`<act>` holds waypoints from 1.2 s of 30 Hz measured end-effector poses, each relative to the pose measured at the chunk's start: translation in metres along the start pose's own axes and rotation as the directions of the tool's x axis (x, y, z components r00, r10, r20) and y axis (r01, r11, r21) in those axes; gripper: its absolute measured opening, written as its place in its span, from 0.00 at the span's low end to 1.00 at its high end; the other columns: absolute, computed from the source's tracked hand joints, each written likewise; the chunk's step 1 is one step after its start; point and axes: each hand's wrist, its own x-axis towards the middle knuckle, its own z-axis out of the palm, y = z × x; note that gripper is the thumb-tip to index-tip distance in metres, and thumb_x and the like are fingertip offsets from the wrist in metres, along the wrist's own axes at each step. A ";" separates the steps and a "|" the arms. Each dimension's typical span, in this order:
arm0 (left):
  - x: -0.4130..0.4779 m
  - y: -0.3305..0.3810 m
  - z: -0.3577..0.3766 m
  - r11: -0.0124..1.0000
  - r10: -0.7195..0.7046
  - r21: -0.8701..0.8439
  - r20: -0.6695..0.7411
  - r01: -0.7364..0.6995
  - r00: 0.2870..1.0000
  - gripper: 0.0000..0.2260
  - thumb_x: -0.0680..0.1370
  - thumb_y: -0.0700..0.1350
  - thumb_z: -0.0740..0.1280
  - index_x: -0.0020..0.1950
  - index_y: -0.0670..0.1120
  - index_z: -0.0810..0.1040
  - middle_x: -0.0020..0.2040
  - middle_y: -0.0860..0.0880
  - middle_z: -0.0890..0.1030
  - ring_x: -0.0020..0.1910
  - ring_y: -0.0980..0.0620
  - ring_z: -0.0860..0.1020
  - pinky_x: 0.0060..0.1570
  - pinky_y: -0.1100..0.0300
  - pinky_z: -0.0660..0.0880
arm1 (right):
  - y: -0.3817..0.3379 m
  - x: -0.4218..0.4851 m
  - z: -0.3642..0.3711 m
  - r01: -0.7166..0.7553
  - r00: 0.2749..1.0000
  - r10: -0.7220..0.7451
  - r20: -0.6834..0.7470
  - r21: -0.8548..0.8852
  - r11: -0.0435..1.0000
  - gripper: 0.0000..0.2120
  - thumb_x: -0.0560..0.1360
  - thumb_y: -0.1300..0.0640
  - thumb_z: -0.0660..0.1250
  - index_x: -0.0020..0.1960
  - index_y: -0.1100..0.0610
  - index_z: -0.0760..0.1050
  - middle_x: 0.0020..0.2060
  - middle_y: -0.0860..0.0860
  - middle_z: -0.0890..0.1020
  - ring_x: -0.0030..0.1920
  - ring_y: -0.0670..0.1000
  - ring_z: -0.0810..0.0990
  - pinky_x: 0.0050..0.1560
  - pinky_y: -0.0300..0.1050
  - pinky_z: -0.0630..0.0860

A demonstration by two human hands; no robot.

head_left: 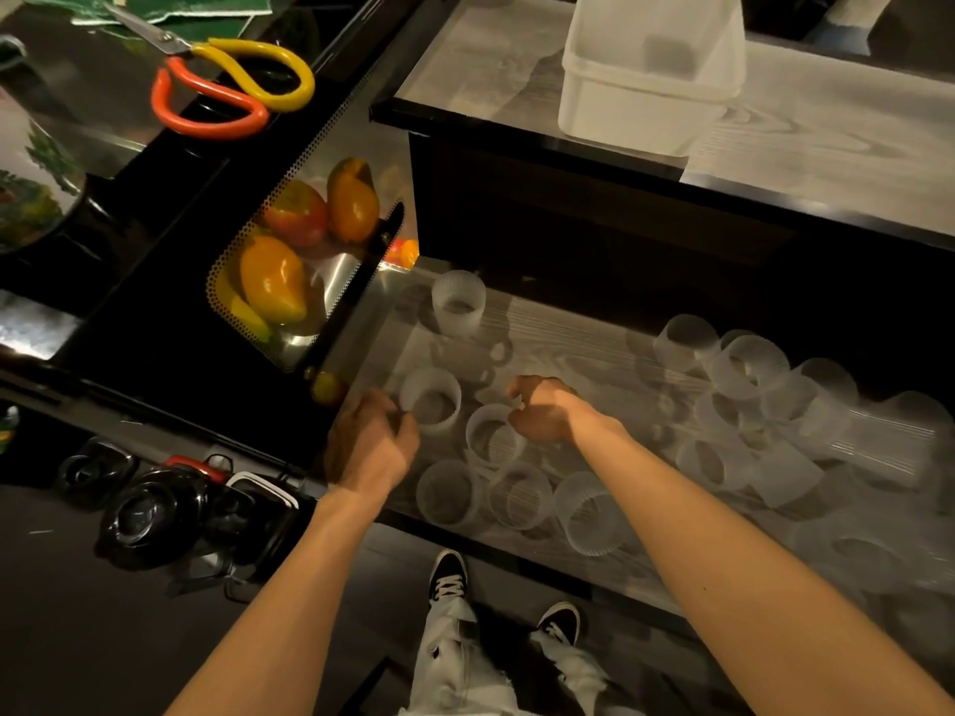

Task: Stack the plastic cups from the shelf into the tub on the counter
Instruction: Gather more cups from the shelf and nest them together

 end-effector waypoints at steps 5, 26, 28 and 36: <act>-0.004 -0.009 0.004 0.966 -0.240 0.185 0.399 0.179 0.885 0.16 0.83 0.59 0.60 0.60 0.50 0.78 0.57 0.44 0.80 0.55 0.42 0.81 0.56 0.51 0.78 | -0.004 -0.003 0.007 0.007 0.999 -0.005 0.042 -0.063 0.998 0.19 0.81 0.57 0.64 0.71 0.53 0.72 0.66 0.55 0.77 0.64 0.58 0.77 0.59 0.49 0.75; -0.012 0.042 0.060 0.762 -0.220 -0.437 0.520 0.478 0.825 0.09 0.76 0.36 0.75 0.52 0.46 0.79 0.53 0.45 0.82 0.48 0.47 0.82 0.52 0.45 0.84 | 0.027 -0.015 -0.016 0.127 0.973 -0.094 -0.211 0.149 0.981 0.02 0.81 0.59 0.63 0.52 0.54 0.75 0.42 0.49 0.78 0.43 0.50 0.77 0.40 0.43 0.71; -0.013 0.048 0.068 0.703 -0.239 -0.495 0.511 0.510 0.826 0.10 0.76 0.36 0.74 0.55 0.45 0.79 0.56 0.44 0.82 0.46 0.49 0.82 0.48 0.47 0.85 | 0.032 -0.014 -0.011 0.133 0.980 -0.118 -0.161 0.088 0.987 0.14 0.80 0.60 0.62 0.65 0.55 0.76 0.51 0.52 0.81 0.47 0.50 0.78 0.45 0.42 0.71; -0.022 0.066 0.069 0.546 -0.224 -0.603 0.565 0.582 0.794 0.06 0.83 0.40 0.65 0.58 0.45 0.79 0.56 0.41 0.83 0.51 0.43 0.85 0.50 0.52 0.84 | 0.031 -0.001 0.003 -0.028 0.997 0.030 -0.074 0.029 0.999 0.23 0.84 0.55 0.61 0.78 0.50 0.68 0.72 0.54 0.75 0.69 0.57 0.76 0.70 0.50 0.73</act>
